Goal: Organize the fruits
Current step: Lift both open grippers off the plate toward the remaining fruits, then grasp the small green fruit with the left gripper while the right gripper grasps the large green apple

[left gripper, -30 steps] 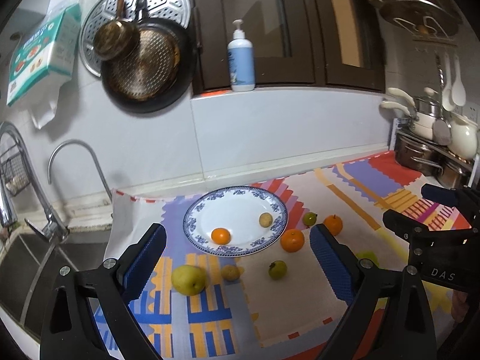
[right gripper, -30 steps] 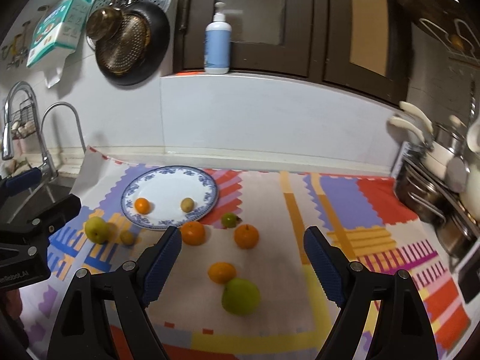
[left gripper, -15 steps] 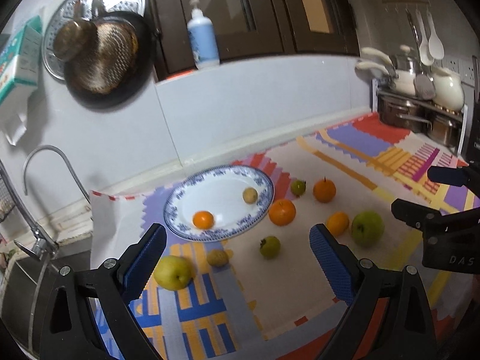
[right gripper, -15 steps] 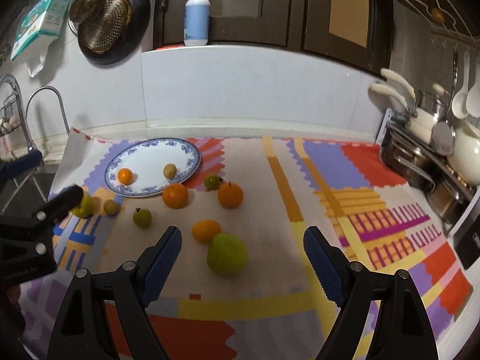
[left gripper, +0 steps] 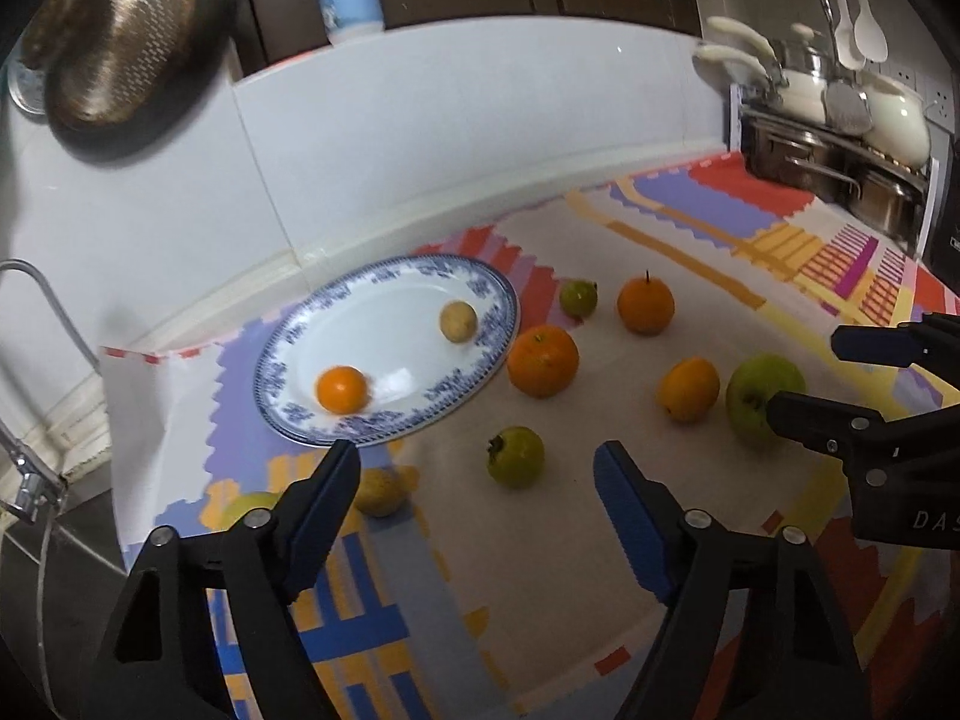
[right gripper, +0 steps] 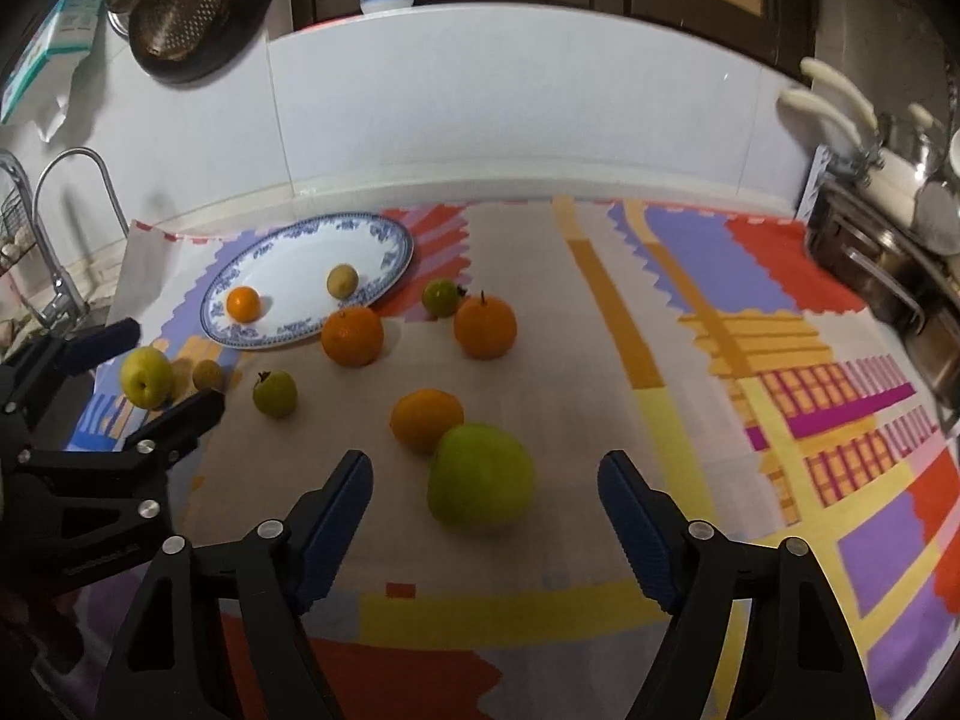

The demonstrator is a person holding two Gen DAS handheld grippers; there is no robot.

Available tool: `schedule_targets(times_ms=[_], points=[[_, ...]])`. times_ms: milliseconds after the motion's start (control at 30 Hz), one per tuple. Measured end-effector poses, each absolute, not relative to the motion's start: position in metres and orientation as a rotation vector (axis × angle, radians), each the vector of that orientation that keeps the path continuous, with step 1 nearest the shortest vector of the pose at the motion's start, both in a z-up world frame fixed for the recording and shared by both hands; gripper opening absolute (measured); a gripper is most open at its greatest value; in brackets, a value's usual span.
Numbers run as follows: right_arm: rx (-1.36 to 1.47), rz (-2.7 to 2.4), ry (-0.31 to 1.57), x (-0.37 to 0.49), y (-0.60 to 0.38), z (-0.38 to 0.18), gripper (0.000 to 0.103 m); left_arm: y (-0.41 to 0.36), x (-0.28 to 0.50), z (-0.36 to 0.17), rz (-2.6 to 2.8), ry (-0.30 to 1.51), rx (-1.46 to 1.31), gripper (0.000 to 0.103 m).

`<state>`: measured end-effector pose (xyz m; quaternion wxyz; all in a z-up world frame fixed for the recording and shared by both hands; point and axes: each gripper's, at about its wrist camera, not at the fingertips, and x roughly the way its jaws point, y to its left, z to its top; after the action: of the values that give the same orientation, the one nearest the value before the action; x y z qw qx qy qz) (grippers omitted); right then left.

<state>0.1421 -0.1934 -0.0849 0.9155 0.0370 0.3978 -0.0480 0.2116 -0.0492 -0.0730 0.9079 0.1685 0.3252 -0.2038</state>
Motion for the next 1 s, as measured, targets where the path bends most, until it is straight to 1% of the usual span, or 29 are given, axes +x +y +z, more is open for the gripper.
schedule_targets(times_ms=[100,267,433,567,633,700,767,800,933,1000], points=[[0.089,-0.092,0.845,0.148,-0.196,-0.092,0.071,-0.053,0.218,-0.081,-0.434,0.696,0.353,0.074],[0.105,-0.087,0.878,0.154,-0.2,-0.101,0.067,-0.06,0.228,-0.092,-0.457,0.73,0.36,0.063],[0.111,-0.075,0.9,0.158,-0.2,-0.108,0.061,-0.065,0.235,-0.098,-0.459,0.747,0.371,0.056],[0.114,-0.066,0.914,0.161,-0.199,-0.113,0.058,-0.065,0.239,-0.104,-0.466,0.774,0.375,0.042],[0.112,-0.065,0.918,0.162,-0.199,-0.114,0.055,-0.066,0.24,-0.106,-0.469,0.784,0.375,0.04],[0.115,-0.063,0.922,0.163,-0.2,-0.115,0.054,-0.067,0.241,-0.107,-0.474,0.788,0.374,0.04],[0.117,-0.061,0.926,0.164,-0.2,-0.116,0.053,-0.068,0.243,-0.108,-0.475,0.789,0.374,0.035],[0.117,-0.061,0.928,0.164,-0.2,-0.117,0.049,-0.068,0.243,-0.108,-0.476,0.791,0.373,0.034],[0.114,-0.057,0.922,0.165,-0.201,-0.117,0.049,-0.071,0.245,-0.11,-0.484,0.797,0.369,0.029],[0.116,-0.057,0.921,0.165,-0.201,-0.117,0.048,-0.071,0.245,-0.11,-0.489,0.796,0.367,0.028]])
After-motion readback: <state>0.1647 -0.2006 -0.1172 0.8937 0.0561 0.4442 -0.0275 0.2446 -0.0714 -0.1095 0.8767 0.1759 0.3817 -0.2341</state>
